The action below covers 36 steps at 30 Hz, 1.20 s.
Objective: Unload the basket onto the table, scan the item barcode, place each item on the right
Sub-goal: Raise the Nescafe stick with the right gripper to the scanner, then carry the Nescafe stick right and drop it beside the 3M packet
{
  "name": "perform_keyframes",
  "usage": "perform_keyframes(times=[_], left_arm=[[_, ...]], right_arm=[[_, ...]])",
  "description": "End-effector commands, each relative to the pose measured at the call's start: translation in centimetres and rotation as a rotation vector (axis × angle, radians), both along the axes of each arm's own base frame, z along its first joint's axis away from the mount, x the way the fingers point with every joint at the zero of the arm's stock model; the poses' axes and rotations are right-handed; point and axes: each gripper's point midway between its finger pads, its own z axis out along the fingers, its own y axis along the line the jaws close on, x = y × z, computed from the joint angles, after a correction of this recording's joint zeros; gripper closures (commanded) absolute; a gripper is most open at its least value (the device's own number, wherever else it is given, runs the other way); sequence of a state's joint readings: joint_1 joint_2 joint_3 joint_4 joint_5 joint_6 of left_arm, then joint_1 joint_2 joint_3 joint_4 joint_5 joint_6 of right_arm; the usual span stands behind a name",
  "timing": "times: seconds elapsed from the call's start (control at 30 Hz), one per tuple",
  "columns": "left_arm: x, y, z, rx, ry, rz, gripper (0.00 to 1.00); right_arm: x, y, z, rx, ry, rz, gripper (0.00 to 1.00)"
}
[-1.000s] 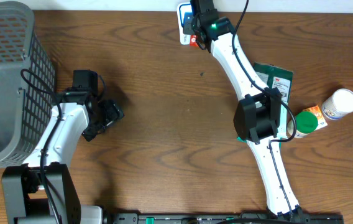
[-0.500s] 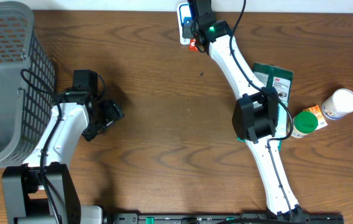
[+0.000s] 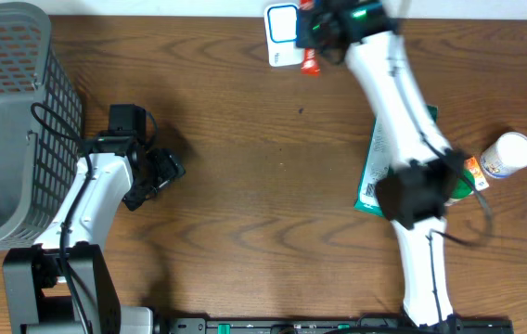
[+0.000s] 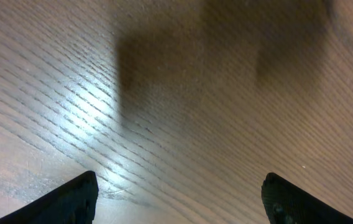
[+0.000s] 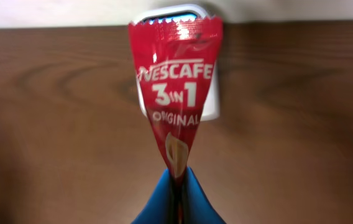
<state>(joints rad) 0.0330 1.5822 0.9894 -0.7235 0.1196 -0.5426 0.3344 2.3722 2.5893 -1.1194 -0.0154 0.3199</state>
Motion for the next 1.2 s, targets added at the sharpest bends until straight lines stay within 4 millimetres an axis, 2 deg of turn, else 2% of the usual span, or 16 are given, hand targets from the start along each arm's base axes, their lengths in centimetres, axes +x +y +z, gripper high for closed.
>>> perform_keyframes(times=[0.0, 0.1, 0.2, 0.37, 0.43, 0.47, 0.53, 0.6, 0.63, 0.7, 0.73, 0.77, 0.8, 0.87, 1.0, 1.17], left_arm=[[0.0, 0.5, 0.0, 0.021, 0.000, 0.002, 0.14], [0.0, 0.5, 0.0, 0.021, 0.000, 0.002, 0.14], [0.0, 0.5, 0.0, 0.021, 0.000, 0.002, 0.14], [0.0, 0.5, 0.0, 0.021, 0.000, 0.002, 0.14], [0.0, 0.5, 0.0, 0.021, 0.000, 0.002, 0.14], [0.0, 0.5, 0.0, 0.021, 0.000, 0.002, 0.14], [0.0, 0.5, 0.0, 0.021, 0.000, 0.002, 0.14], [0.0, 0.5, 0.0, 0.021, 0.000, 0.002, 0.14], [0.0, 0.5, 0.0, 0.021, 0.000, 0.002, 0.14], [0.0, 0.5, 0.0, 0.021, 0.000, 0.002, 0.14], [0.0, 0.5, 0.0, 0.021, 0.000, 0.002, 0.14], [0.0, 0.5, 0.0, 0.021, 0.000, 0.002, 0.14], [0.0, 0.5, 0.0, 0.021, 0.000, 0.002, 0.14], [0.0, 0.5, 0.0, 0.021, 0.000, 0.002, 0.14], [0.0, 0.5, 0.0, 0.021, 0.000, 0.002, 0.14], [0.0, 0.5, 0.0, 0.021, 0.000, 0.002, 0.14]], right_arm=[[-4.5, -3.8, 7.0, -0.037, -0.025, 0.040, 0.99], [-9.0, -7.2, 6.3, -0.104, 0.133, 0.040, 0.99], [-11.8, -10.2, 3.3, -0.146, 0.325, 0.002, 0.99], [-13.7, -12.8, -2.6, -0.204, 0.548, -0.016, 0.99], [-15.0, -14.0, -6.0, -0.237, 0.657, -0.059, 0.99], [-15.3, -14.3, -7.0, -0.241, 0.681, -0.067, 0.99], [-15.9, -14.8, -11.1, -0.246, 0.738, -0.073, 0.99], [-16.2, -14.9, -13.0, -0.248, 0.754, -0.074, 0.99], [-16.3, -15.0, -13.8, -0.249, 0.761, -0.075, 0.92], [-16.6, -15.0, -15.1, -0.250, 0.769, -0.074, 0.47], [-16.8, -15.0, -15.7, -0.251, 0.773, -0.074, 0.34], [-16.8, -15.0, -15.9, -0.251, 0.774, -0.074, 0.18], [-16.8, -15.0, -15.9, -0.251, 0.772, -0.073, 0.09], [-16.4, -14.9, -15.2, -0.247, 0.751, -0.063, 0.01], [-16.1, -13.5, -11.3, -0.155, 0.734, 0.018, 0.04], [-17.3, -14.5, -10.5, -0.221, 0.777, 0.036, 0.05]])
